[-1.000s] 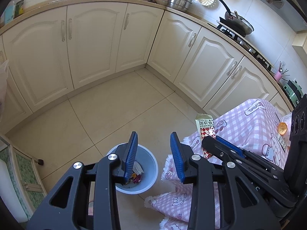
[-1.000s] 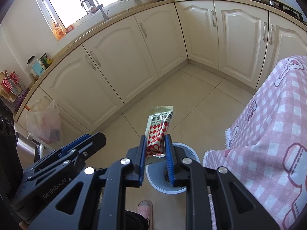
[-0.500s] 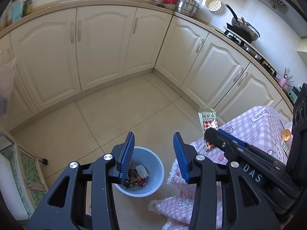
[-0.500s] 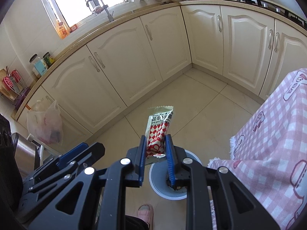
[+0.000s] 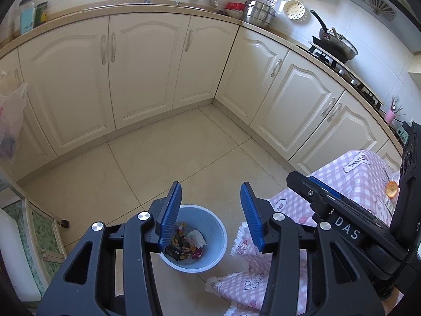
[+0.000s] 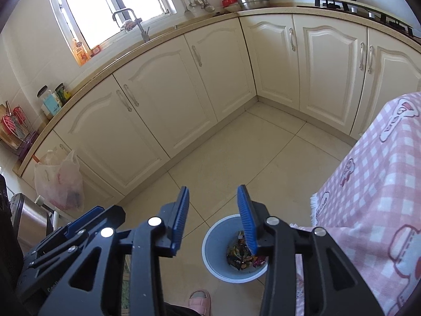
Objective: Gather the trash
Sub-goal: 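Grasp the barcode-printed wrapper with the left tool while the right tool grasps the clear plastic bag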
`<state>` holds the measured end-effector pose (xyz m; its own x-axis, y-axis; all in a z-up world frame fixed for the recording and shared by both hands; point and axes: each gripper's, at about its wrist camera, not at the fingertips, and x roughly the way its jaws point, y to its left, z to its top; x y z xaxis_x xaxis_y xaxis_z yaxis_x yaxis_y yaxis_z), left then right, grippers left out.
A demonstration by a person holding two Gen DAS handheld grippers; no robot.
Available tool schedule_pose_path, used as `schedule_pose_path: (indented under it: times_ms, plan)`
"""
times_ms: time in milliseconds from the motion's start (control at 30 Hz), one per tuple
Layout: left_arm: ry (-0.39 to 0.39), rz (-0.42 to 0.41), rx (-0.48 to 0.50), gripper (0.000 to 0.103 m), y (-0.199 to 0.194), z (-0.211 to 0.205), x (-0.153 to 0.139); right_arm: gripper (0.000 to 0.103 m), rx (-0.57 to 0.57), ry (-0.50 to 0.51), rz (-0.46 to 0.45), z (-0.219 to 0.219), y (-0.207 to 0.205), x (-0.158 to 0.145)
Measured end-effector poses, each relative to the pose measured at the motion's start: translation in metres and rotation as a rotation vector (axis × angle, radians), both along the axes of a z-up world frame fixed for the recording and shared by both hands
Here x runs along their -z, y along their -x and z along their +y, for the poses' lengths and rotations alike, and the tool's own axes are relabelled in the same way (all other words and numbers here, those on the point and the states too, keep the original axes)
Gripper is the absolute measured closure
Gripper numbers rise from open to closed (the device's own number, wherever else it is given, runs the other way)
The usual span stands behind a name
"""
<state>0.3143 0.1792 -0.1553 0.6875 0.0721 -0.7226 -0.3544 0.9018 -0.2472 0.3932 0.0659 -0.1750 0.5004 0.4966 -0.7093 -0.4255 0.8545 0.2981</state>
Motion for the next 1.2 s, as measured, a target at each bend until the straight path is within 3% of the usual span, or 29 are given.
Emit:
schedule_pose_path:
  times_ms: [300,567,700,867,1000,1200]
  plan:
    - [-0.017,-0.078,0.098,0.055,0.001,-0.043,-0.039,0.064,0.096,-0.003,-0.109,-0.059,0.022,-0.044]
    - [-0.028,-0.139,0.272,0.047,-0.008,-0.126,-0.066,0.061,0.260,-0.002,-0.221,-0.167,0.041,-0.085]
    - [-0.049,-0.140,0.361,0.042,-0.017,-0.175,-0.074,0.057,0.363,0.048,-0.277,-0.222,0.052,-0.098]
    - [-0.064,-0.124,0.457,0.031,-0.029,-0.232,-0.074,0.056,0.482,0.077,-0.279,-0.293,0.059,-0.100]
    - [-0.101,-0.086,0.530,0.031,-0.042,-0.277,-0.067,0.056,0.545,0.059,-0.254,-0.338,0.059,-0.091]
    - [-0.125,-0.025,0.580,0.031,-0.063,-0.320,-0.053,0.056,0.593,0.034,-0.238,-0.372,0.052,-0.085]
